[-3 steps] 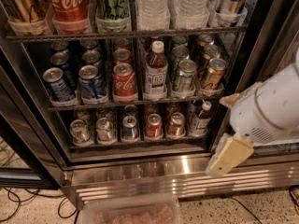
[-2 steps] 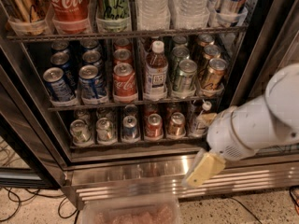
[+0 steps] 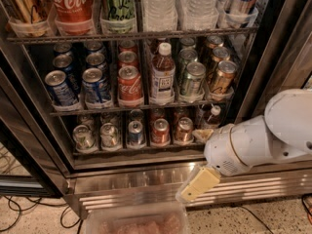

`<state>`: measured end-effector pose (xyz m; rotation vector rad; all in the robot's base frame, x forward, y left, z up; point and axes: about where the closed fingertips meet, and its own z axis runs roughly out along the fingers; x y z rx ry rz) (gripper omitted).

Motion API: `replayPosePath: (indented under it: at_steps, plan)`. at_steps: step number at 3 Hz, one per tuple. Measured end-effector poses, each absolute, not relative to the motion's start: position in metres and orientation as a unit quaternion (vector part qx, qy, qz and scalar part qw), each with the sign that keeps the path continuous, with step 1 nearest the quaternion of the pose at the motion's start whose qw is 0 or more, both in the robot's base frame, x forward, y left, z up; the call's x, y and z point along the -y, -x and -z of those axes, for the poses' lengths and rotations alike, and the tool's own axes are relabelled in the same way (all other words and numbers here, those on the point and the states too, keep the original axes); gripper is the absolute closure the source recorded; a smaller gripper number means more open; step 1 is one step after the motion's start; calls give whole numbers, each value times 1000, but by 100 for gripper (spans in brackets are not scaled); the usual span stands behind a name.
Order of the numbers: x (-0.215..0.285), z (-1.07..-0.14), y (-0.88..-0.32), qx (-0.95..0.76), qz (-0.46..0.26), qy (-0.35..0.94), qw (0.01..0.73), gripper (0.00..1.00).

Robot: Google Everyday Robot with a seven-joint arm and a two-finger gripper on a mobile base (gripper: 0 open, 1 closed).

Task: Pick 7up can from bottom shelf of fridge

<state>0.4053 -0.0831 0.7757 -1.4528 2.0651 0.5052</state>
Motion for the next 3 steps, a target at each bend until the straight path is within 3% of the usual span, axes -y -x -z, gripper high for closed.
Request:
replayPosePath:
  at_steps: [1,3]
  plan:
    - [63,-765,-400,-755,-183,559,292,0]
    - [-30,-728,-405,-721,-160,588,329,0]
